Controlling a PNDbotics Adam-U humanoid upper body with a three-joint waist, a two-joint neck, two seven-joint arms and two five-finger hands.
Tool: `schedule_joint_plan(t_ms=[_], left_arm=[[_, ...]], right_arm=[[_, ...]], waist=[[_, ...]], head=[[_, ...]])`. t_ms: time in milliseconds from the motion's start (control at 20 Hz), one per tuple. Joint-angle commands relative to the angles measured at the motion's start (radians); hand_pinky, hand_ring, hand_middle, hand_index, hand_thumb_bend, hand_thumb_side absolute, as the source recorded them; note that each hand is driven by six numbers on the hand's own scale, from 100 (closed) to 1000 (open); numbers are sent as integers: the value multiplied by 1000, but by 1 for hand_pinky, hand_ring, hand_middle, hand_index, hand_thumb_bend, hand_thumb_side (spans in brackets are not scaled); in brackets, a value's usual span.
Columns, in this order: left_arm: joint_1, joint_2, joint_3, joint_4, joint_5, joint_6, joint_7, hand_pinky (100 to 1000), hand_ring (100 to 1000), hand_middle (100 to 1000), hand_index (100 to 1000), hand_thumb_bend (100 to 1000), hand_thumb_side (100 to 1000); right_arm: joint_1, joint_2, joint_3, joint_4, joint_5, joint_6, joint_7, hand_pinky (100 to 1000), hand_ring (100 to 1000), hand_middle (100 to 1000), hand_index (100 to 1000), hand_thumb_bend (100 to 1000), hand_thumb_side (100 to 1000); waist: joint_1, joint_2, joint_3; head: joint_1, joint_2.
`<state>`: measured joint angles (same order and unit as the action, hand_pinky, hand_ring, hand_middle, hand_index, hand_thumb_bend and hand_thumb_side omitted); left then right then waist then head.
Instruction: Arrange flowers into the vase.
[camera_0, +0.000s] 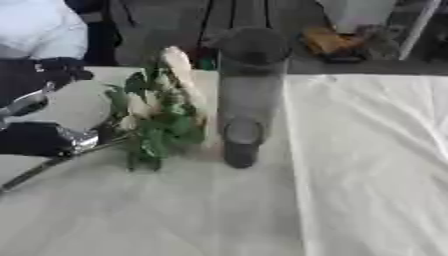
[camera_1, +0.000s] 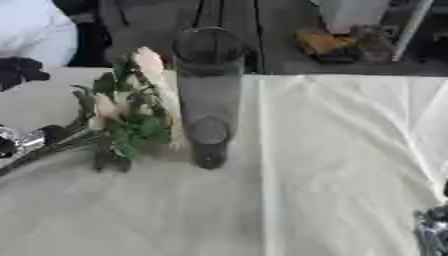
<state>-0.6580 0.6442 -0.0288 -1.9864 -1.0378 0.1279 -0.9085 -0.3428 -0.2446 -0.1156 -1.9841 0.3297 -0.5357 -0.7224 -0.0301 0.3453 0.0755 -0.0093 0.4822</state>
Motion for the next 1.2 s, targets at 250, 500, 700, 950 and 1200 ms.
schedule_joint_plan(t_ms=[250,500,700,950,1200], left_arm=[[-2,47,-10,-14,-14,2,2,1000,1000,1000,1000,460,877],[3,50,-19,-14,-8,1,2,1000,1000,1000,1000,458,892],[10,53,-33,-9,-5,4,2,1000,1000,1000,1000,454,890],[14,69,-49,0,-17,23,2,998,1000,1000,1000,438,872],[13,135,-76,11,-8,55,2,995,1000,995,1000,455,858]], right_arm=[[-11,-15,1,-16,-7,-56,-57,699,759,641,842,100,963],[-11,-14,1,-16,-9,-56,-57,699,759,641,843,100,964],[-10,-12,1,-16,-10,-55,-55,699,760,640,843,100,964],[-9,-11,2,-16,-10,-55,-54,700,760,639,843,100,964],[-5,-13,5,-16,-12,-52,-50,701,759,636,843,100,966]], waist=[[4,-15,-3],[3,-15,-3],[1,-14,-5],[1,-13,-9],[5,-14,-11]], head=[[4,5],[-9,28],[-32,52],[-32,47],[-20,36]])
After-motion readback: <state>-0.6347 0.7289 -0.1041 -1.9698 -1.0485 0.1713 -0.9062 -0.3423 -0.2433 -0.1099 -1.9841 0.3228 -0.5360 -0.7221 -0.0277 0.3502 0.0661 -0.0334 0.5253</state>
